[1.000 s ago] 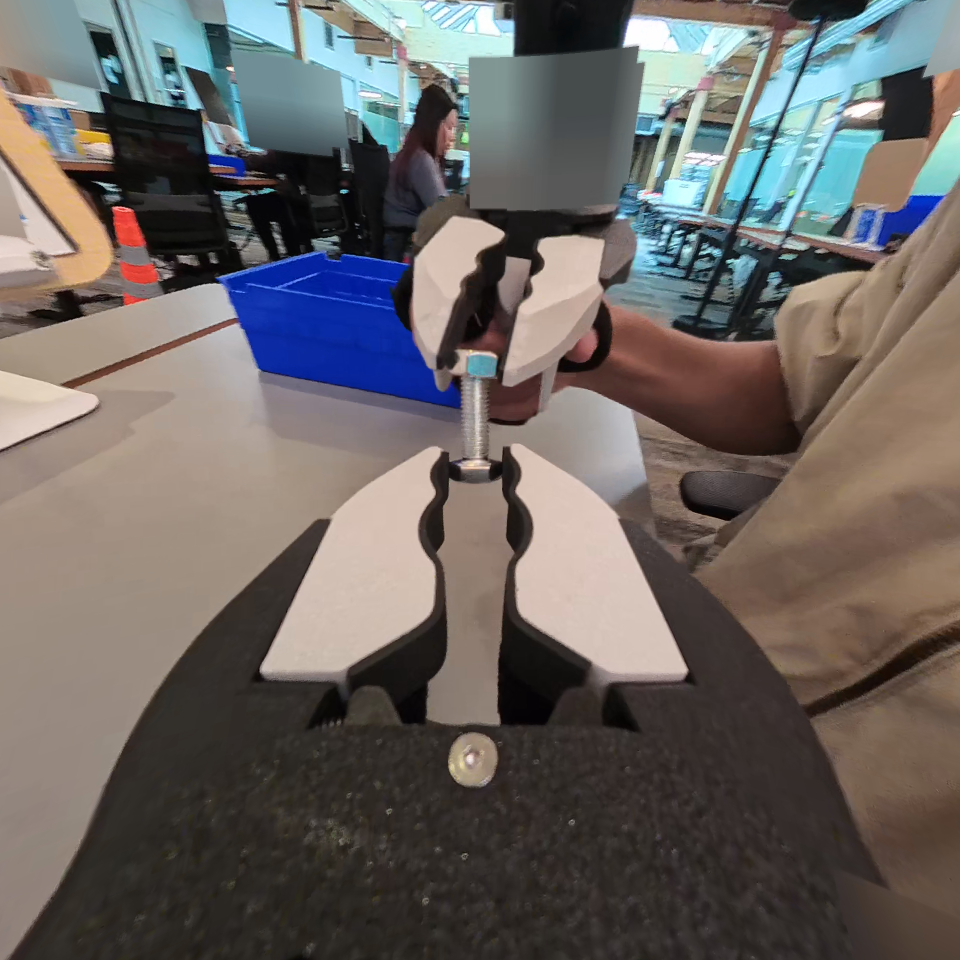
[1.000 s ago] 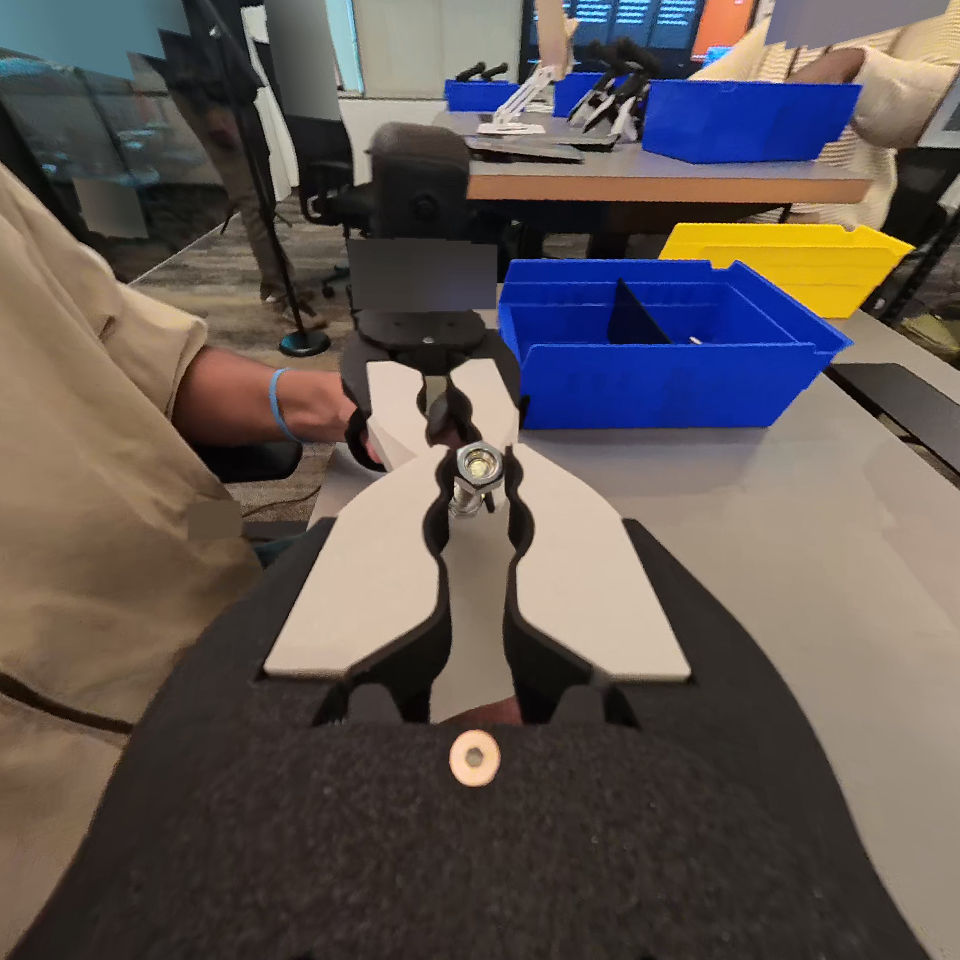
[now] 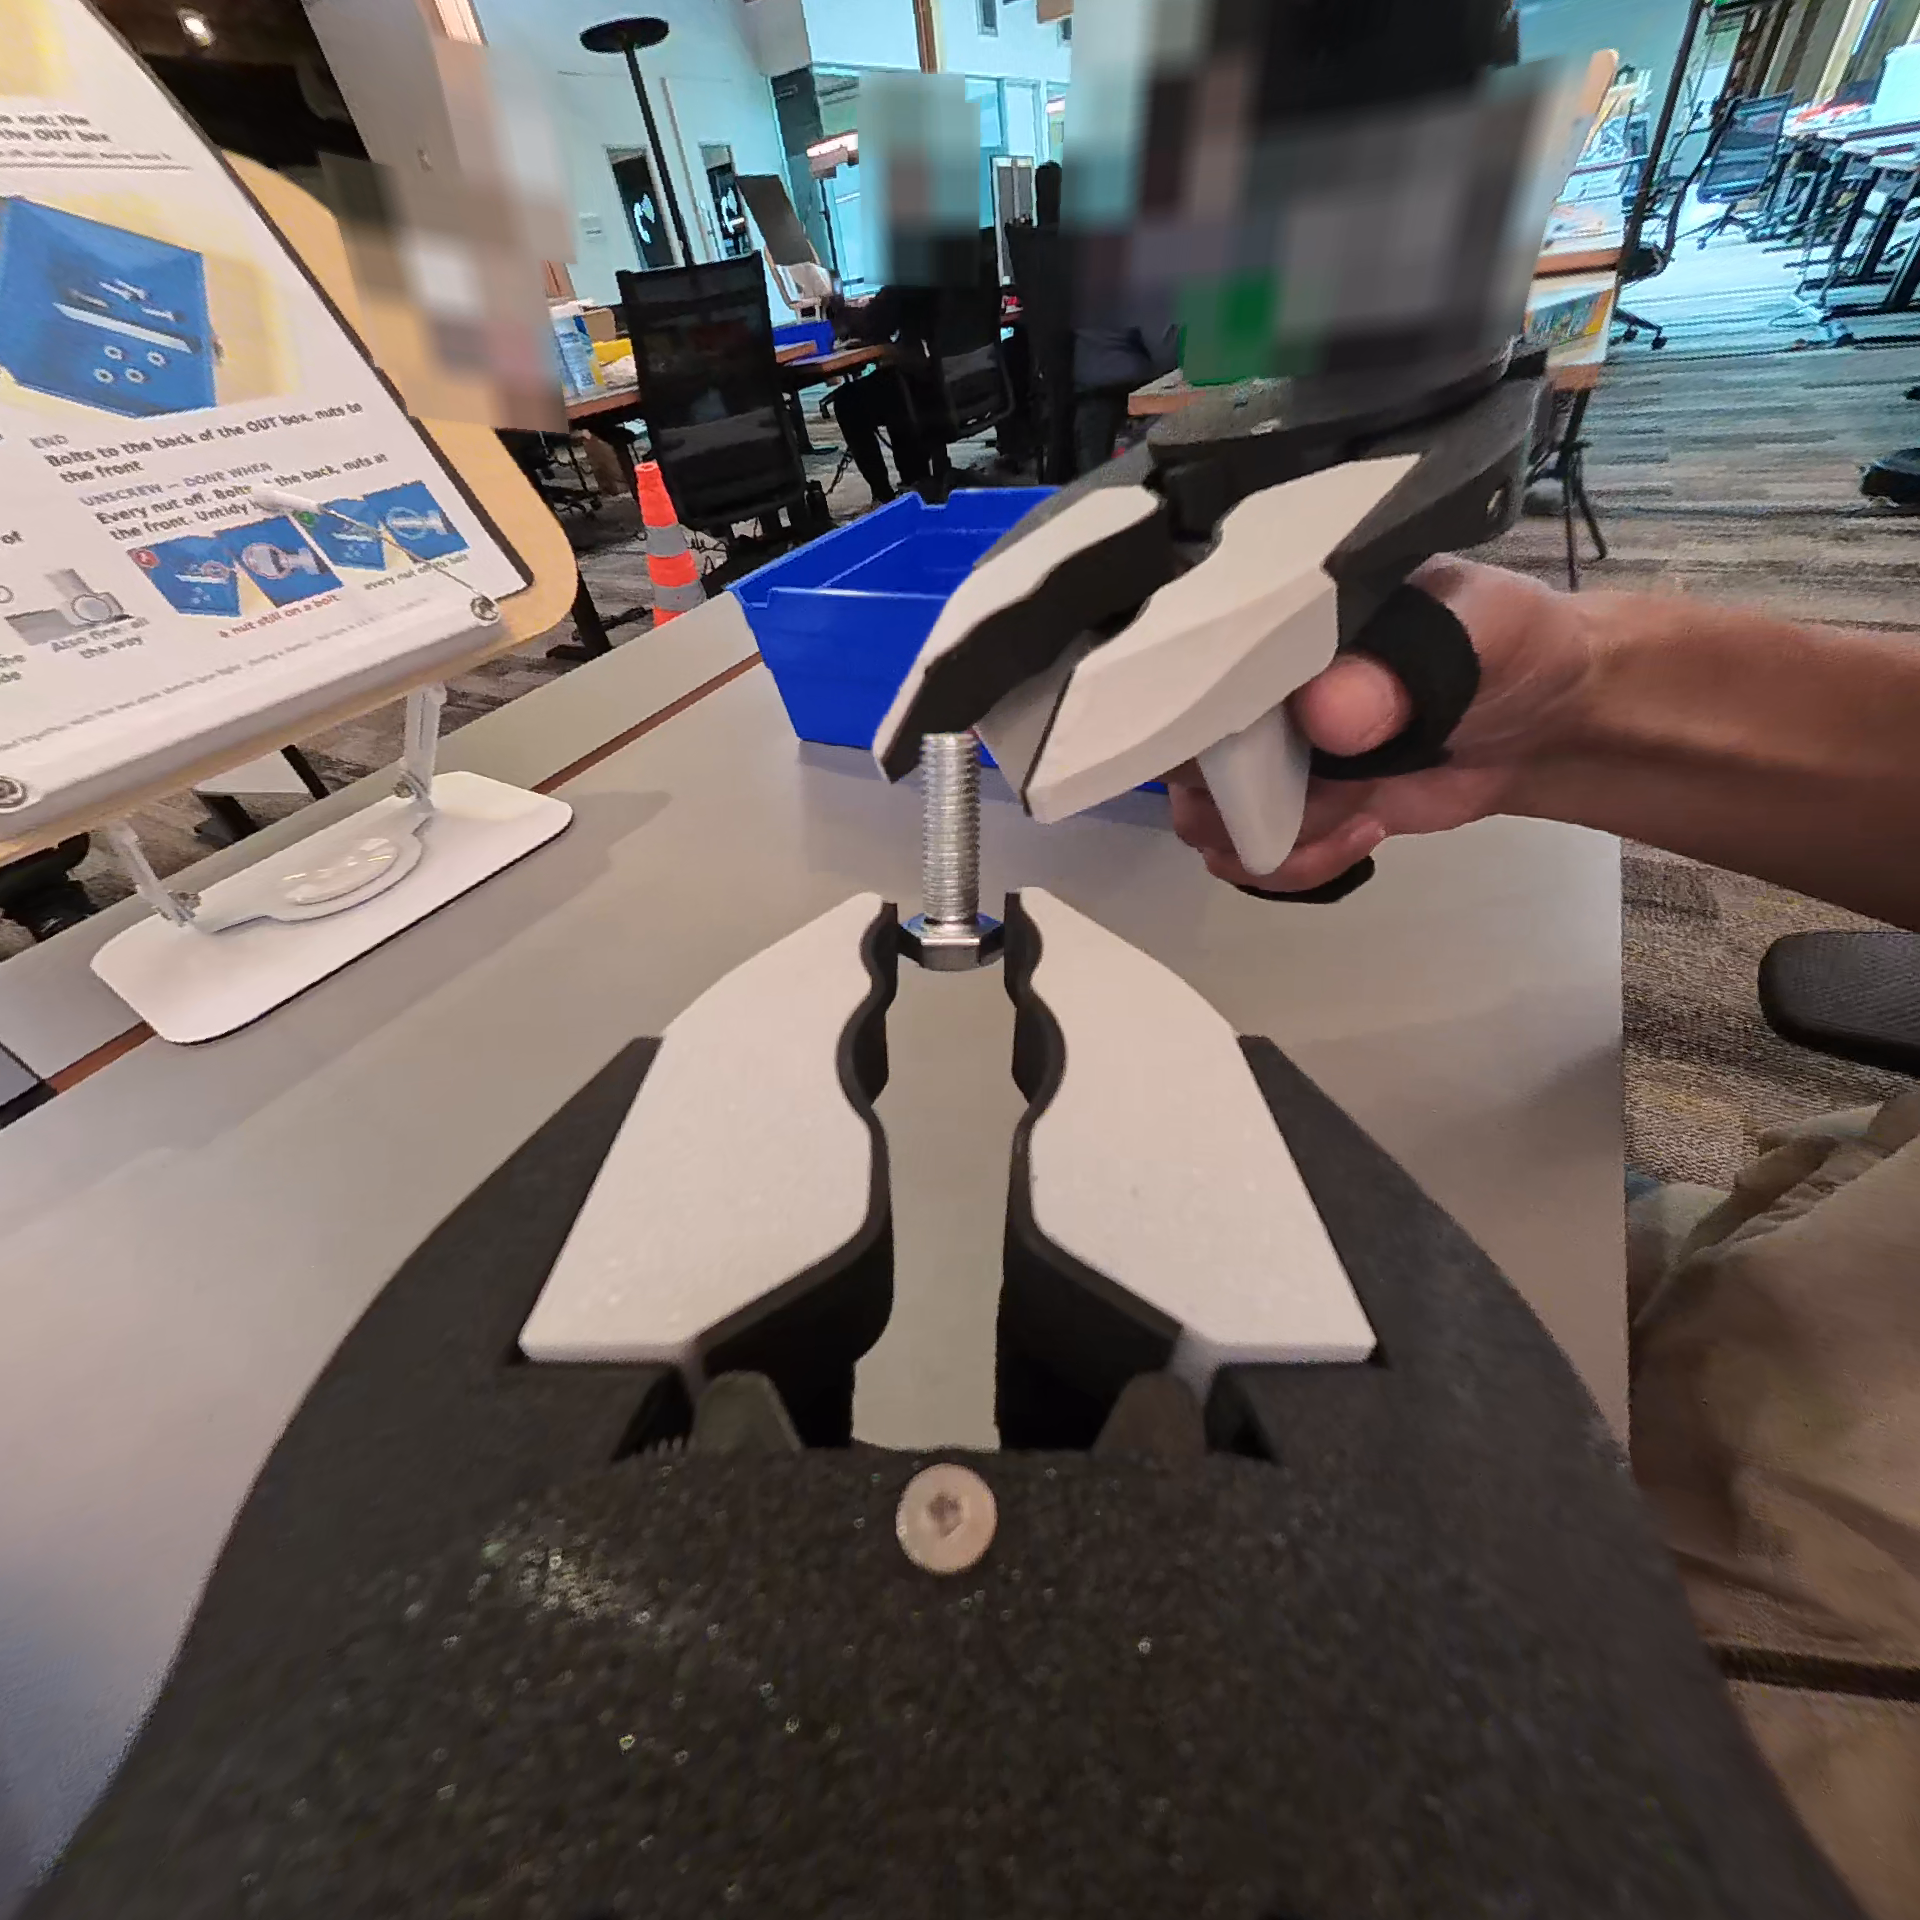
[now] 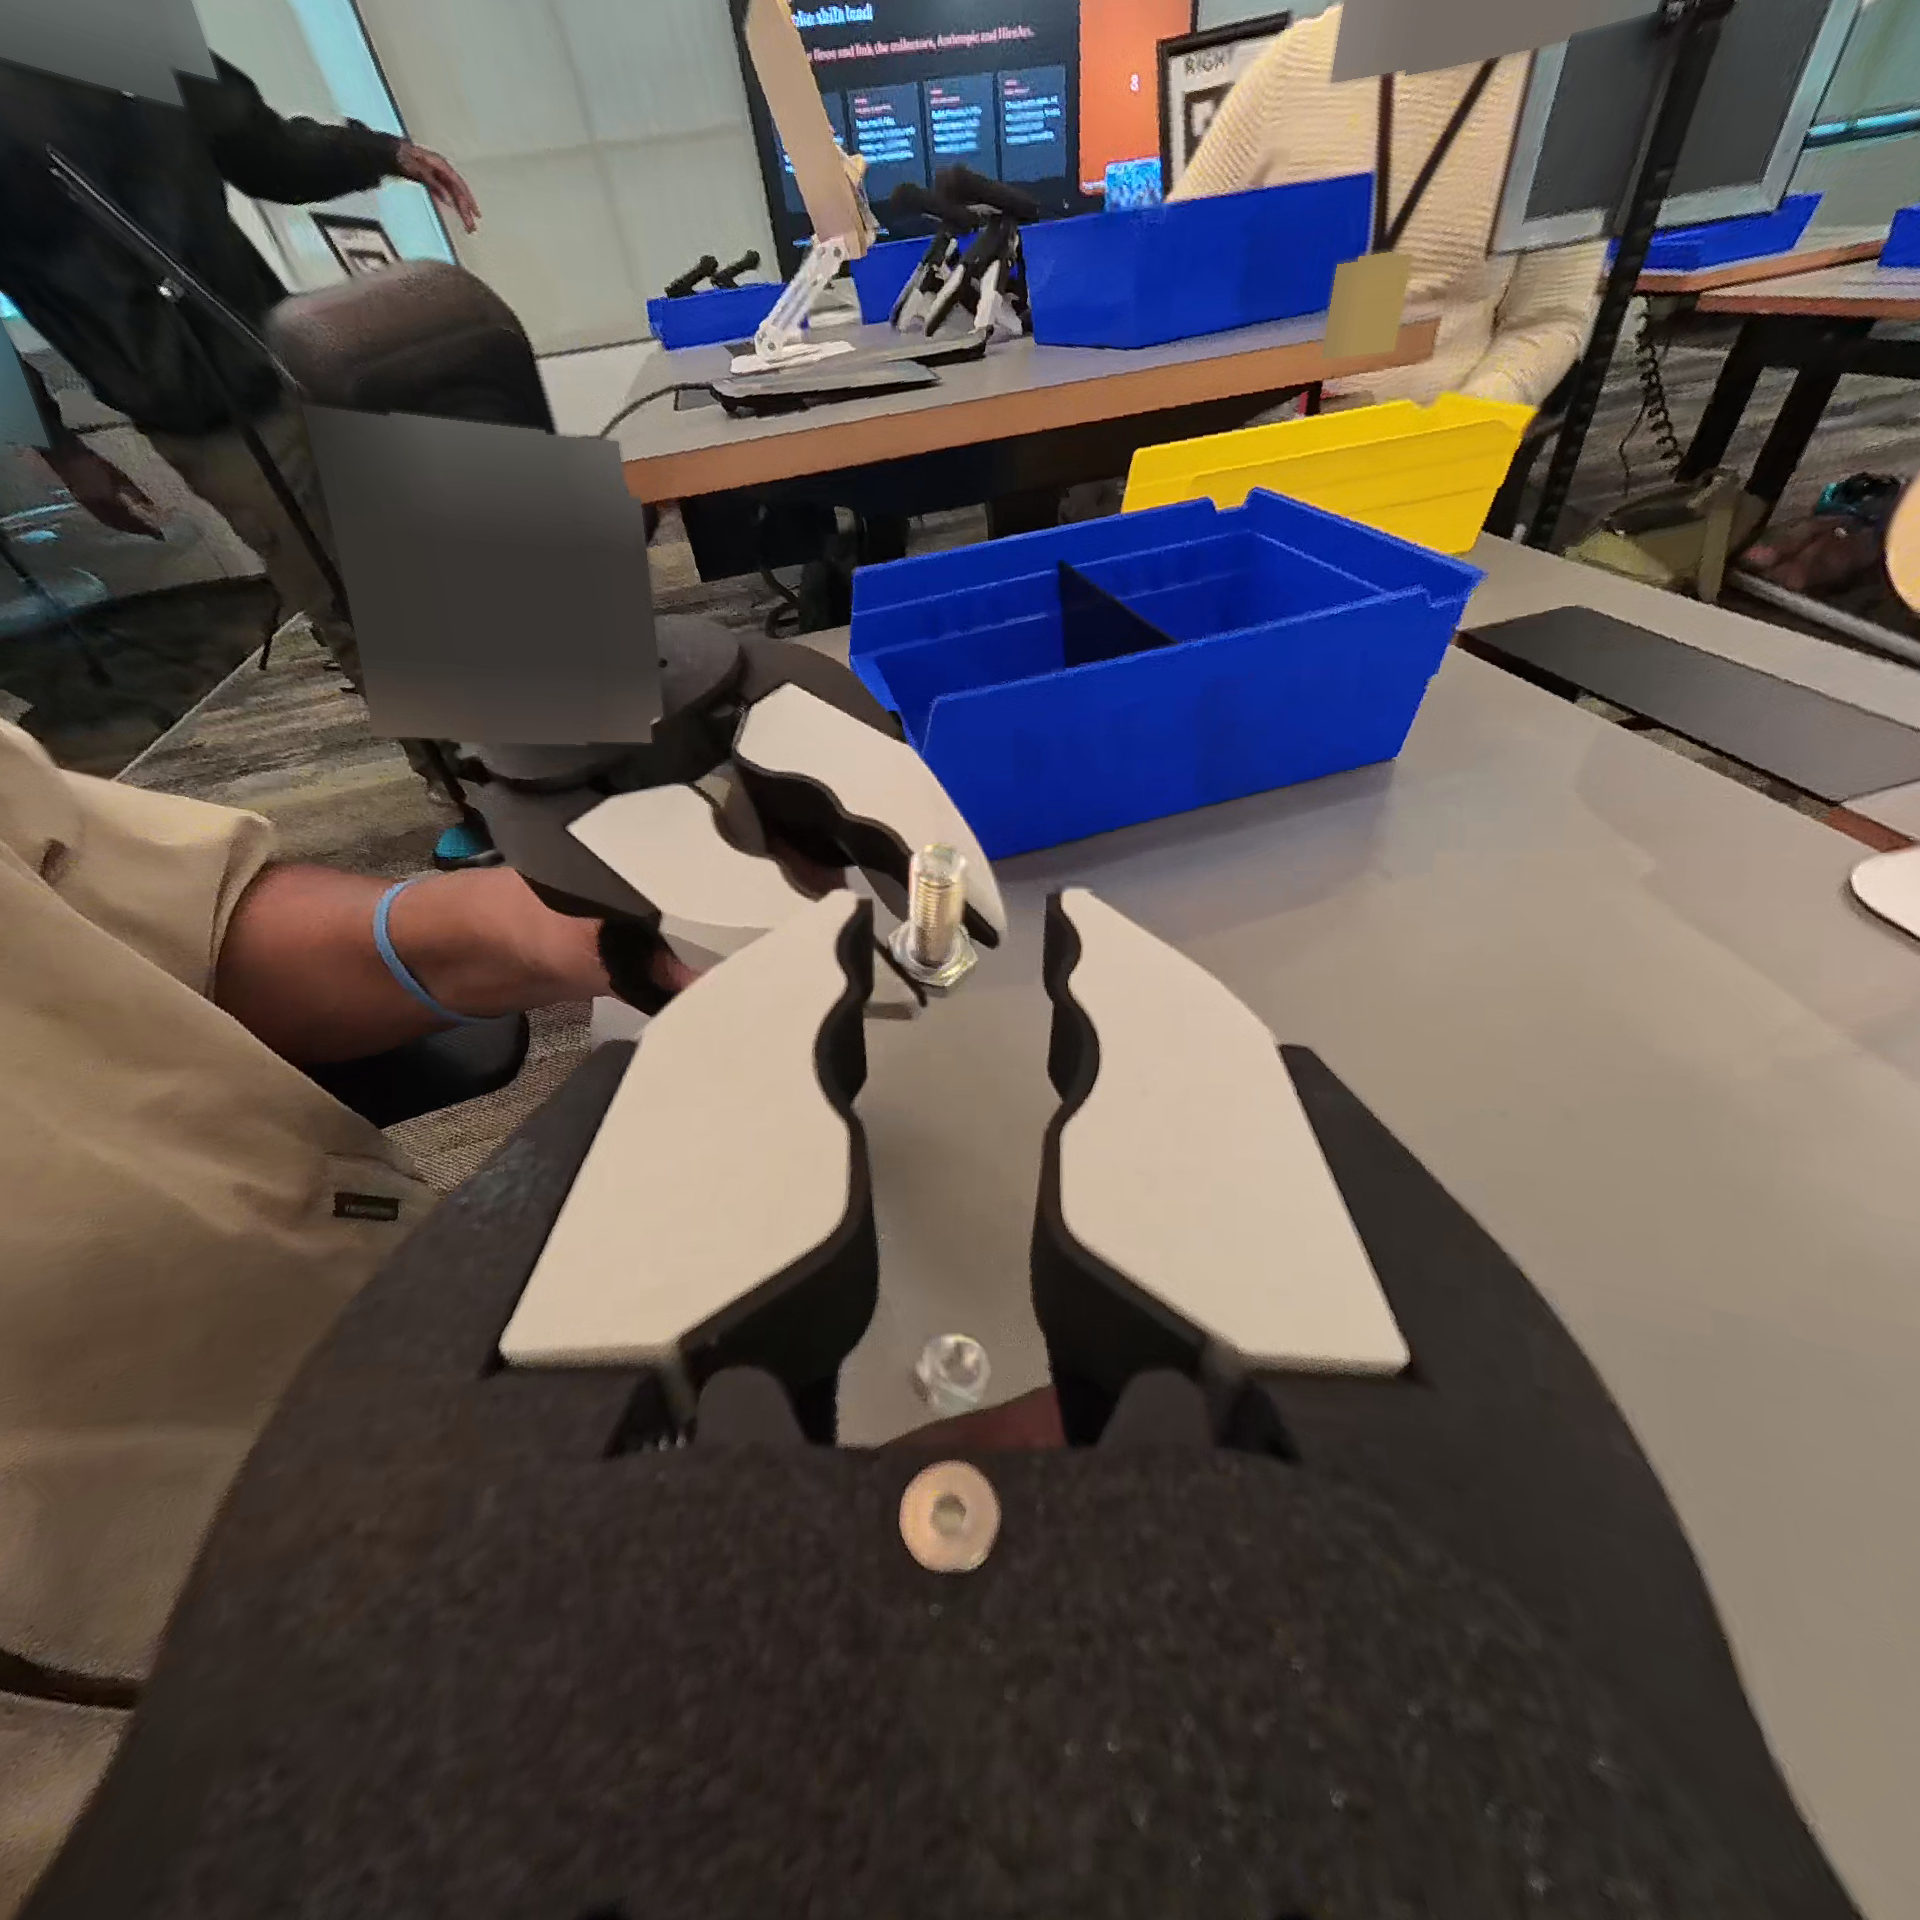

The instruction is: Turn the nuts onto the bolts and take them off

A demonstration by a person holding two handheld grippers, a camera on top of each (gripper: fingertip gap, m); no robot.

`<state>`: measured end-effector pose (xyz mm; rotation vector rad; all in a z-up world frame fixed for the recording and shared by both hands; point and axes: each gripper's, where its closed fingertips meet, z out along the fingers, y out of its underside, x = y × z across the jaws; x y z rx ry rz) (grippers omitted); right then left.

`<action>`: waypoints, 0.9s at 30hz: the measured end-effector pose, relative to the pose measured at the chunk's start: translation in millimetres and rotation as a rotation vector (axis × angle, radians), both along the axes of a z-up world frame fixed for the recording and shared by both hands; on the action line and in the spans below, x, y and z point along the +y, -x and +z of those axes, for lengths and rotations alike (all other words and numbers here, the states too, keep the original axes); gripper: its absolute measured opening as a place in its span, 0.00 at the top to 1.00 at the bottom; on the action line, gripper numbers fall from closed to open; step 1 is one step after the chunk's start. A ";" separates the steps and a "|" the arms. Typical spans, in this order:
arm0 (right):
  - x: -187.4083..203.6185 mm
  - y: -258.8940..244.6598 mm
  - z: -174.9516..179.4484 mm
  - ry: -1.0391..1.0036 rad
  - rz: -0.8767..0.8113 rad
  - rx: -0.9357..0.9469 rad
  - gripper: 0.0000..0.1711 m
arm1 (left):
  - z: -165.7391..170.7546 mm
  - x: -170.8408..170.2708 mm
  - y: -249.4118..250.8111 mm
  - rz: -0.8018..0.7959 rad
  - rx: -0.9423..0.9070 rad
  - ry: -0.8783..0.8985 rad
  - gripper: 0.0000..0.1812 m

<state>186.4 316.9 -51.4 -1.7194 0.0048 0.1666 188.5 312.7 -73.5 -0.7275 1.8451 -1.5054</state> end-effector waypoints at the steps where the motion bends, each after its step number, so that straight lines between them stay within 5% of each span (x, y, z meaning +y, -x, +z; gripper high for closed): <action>1: -0.3 -4.0 -4.8 0.009 -0.009 0.010 0.82 | -3.6 0.2 -1.3 -0.001 0.013 -0.004 0.90; 7: -36.7 -21.5 -24.3 0.123 -0.148 0.019 0.82 | -23.9 19.1 -9.9 0.031 0.082 0.044 0.90; 12: -82.5 54.3 -90.2 0.501 -0.076 -0.175 0.78 | -37.6 48.8 3.0 0.093 0.106 0.129 0.90; 22: -2.1 140.9 -143.9 0.555 0.090 -0.285 0.74 | -32.5 57.9 3.9 0.067 0.051 0.248 0.90; 27: 10.0 149.0 -166.9 0.621 0.103 -0.384 0.81 | -28.6 59.0 10.3 0.039 0.029 0.273 0.90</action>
